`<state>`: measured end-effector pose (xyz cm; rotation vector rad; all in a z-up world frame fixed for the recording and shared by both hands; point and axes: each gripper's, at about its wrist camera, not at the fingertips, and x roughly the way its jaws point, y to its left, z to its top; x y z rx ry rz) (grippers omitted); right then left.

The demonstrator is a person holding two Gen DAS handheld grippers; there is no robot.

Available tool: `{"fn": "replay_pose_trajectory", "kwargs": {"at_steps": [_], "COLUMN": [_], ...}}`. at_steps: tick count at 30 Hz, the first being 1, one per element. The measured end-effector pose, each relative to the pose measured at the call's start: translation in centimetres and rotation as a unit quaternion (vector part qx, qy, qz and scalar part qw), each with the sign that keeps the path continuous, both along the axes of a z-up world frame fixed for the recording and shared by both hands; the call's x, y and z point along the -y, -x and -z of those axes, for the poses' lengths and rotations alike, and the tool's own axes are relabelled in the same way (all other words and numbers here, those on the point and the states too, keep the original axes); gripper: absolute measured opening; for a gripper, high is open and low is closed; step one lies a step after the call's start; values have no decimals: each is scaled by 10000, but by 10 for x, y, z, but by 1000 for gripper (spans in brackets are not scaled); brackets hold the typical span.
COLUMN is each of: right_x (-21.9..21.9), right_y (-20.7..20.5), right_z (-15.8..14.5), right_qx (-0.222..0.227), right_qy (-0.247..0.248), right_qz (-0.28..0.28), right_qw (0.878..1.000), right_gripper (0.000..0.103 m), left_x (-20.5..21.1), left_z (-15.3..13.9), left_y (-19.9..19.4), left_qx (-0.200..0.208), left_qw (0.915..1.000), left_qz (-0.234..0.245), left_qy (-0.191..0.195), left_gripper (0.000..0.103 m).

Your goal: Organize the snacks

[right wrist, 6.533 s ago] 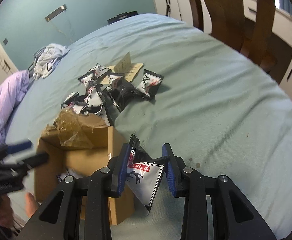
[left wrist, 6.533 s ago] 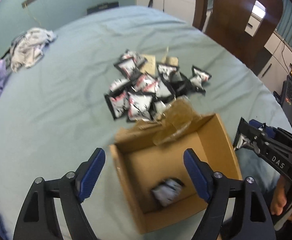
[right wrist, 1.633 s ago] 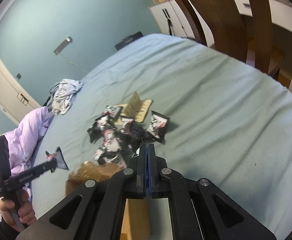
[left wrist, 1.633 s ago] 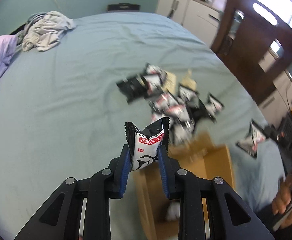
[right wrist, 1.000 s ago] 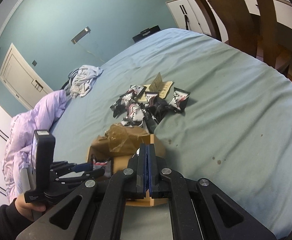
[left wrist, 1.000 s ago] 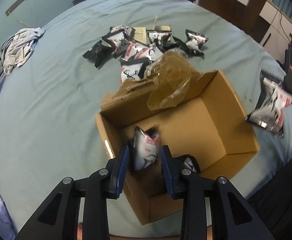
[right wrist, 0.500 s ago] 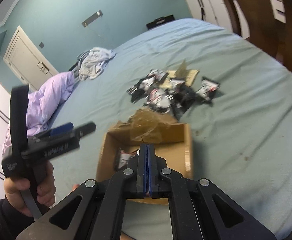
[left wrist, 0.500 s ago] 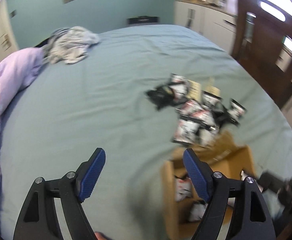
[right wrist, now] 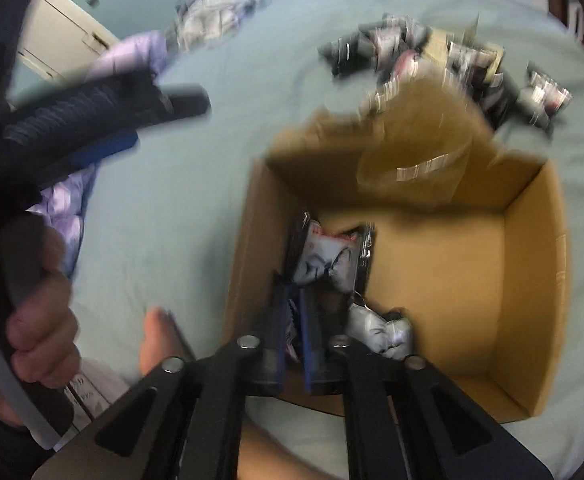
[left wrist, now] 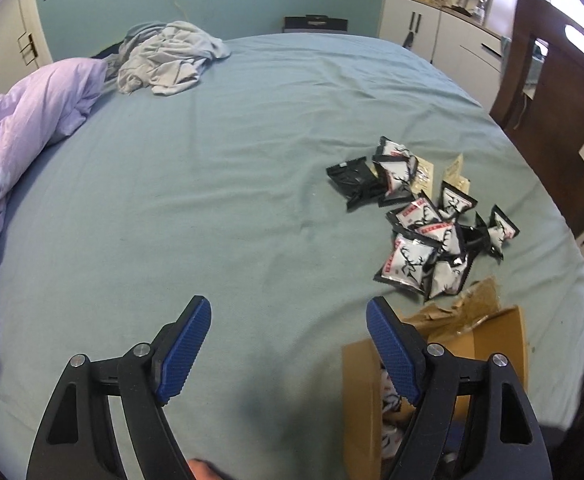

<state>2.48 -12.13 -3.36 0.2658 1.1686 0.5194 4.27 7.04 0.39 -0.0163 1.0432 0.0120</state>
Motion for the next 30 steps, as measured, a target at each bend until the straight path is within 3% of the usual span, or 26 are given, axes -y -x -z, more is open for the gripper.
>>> {"fn": "replay_pose_trajectory", "kwargs": {"at_steps": [1,3,5,9,13,16,18,21,29,30], "right_x": [6,27,55,109,157,181,191,192,168,180], "right_y": [-2,-6,-7,-4,2,4,6,-4,-16,-5], "right_z": [-3,-15,-30,-61,-76,-70,-60,-58,-55,-44], "right_qx": [70,172,307,714,1151,1288,1095,816,1058,1077], "right_qy": [67,-24,-302,-183,534,1147,1301,902,1295,1267], "right_qz": [97,365,678,1100,1540,1834,2146,2299,2056,2012], "right_qw": [9999,9992,9968,9912,9799,9678,9618,9656,9642,9653], "right_gripper": [20,62,70,70,70,70,70,70,70,70], "left_x": [1,4,5,10,20,28,32,38,45,46], "left_z": [0,-2,-2,-2,-1,-1,0,1,1,1], "left_y": [1,1,1,2,4,5,5,6,3,2], "left_qx": [15,39,44,40,44,66,65,88,65,66], "left_qw": [10000,10000,9999,9998,9993,9987,9982,9974,9970,9969], "left_qz": [26,65,89,187,325,430,478,558,649,657], "left_qy": [-21,-34,-11,-61,-166,-279,-360,-439,-425,-424], "left_gripper": [81,81,81,81,81,81,81,81,81,81]}}
